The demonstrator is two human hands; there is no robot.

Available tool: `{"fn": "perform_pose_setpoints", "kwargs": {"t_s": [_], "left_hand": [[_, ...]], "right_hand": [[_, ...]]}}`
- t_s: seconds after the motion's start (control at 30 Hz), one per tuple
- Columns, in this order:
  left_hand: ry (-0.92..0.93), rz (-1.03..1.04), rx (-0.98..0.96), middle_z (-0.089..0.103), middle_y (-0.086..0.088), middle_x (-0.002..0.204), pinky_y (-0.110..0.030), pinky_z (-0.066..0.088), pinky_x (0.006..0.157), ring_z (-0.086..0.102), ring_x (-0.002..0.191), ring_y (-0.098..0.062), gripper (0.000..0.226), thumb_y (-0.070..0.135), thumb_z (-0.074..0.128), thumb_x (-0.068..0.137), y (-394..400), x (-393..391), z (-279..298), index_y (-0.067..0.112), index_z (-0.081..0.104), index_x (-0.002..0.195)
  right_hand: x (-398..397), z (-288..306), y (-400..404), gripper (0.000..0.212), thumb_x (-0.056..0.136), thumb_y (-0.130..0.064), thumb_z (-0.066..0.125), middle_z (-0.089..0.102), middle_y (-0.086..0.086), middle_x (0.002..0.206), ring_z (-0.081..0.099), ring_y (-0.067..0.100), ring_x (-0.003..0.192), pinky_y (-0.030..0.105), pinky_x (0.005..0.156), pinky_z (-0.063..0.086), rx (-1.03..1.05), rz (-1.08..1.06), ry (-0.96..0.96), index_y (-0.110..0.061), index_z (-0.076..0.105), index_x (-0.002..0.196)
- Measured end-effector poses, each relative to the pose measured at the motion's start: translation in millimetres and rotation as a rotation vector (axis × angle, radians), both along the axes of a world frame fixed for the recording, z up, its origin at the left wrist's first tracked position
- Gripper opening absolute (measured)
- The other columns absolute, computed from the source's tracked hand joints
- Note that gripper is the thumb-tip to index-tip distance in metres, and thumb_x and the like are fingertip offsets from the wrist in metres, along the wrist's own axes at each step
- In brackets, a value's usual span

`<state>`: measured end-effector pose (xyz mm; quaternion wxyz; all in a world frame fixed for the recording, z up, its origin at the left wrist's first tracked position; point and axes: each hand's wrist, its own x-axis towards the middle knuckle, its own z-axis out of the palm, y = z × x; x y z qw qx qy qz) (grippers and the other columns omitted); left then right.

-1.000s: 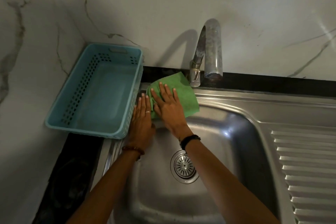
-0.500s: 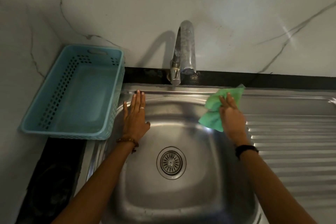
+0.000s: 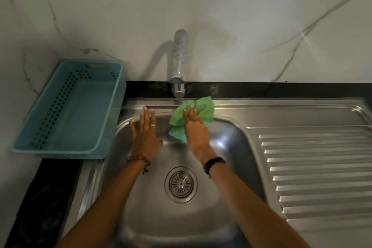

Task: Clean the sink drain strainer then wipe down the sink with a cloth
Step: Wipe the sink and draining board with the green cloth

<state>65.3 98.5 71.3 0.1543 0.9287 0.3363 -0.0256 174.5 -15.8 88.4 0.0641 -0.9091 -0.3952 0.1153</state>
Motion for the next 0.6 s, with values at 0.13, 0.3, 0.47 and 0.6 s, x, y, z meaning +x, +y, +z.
{"fn": "perform_pose_setpoints", "kwargs": {"t_s": [0.13, 0.3, 0.47, 0.6], "left_hand": [[-0.04, -0.131, 0.057, -0.018, -0.006, 0.156, -0.049, -0.013, 0.111, -0.026, 0.135, -0.016, 0.094, 0.024, 0.055, 0.085, -58, 27, 2, 0.017, -0.019, 0.143], [-0.114, -0.175, 0.016, -0.015, -0.006, 0.157, -0.043, -0.014, 0.113, -0.016, 0.144, -0.021, 0.085, 0.004, 0.045, 0.083, -123, 83, 21, 0.015, -0.011, 0.146], [-0.08, -0.222, 0.01, -0.013, -0.006, 0.157, -0.041, -0.008, 0.116, -0.013, 0.145, -0.023, 0.078, 0.006, 0.041, 0.087, -164, 118, 33, 0.013, -0.01, 0.146], [-0.088, -0.236, 0.027, -0.012, -0.008, 0.157, -0.04, -0.007, 0.117, -0.012, 0.145, -0.024, 0.069, 0.012, 0.037, 0.094, -181, 128, 34, 0.013, -0.009, 0.146]], "right_hand": [[25, 4, -22, 0.072, 0.094, -0.011, 0.048, -0.005, 0.016, 0.159, 0.003, 0.029, 0.147, 0.039, 0.12, 0.003, -0.008, 0.009, -0.018, -0.004, 0.003, 0.149], [80, 21, -94, 0.063, 0.092, 0.0, 0.046, 0.007, 0.017, 0.159, 0.032, 0.032, 0.139, 0.039, 0.109, 0.033, 0.053, -0.171, -0.006, -0.003, 0.018, 0.147], [128, 39, -146, 0.036, 0.095, 0.001, 0.036, 0.031, 0.018, 0.151, 0.054, 0.033, 0.12, 0.038, 0.096, 0.044, 0.088, -0.28, 0.04, -0.001, 0.049, 0.128], [177, 56, -212, 0.03, 0.096, -0.002, 0.039, 0.062, 0.023, 0.117, 0.06, 0.031, 0.103, 0.034, 0.084, 0.045, 0.372, -0.379, 0.236, 0.004, 0.061, 0.114]]}}
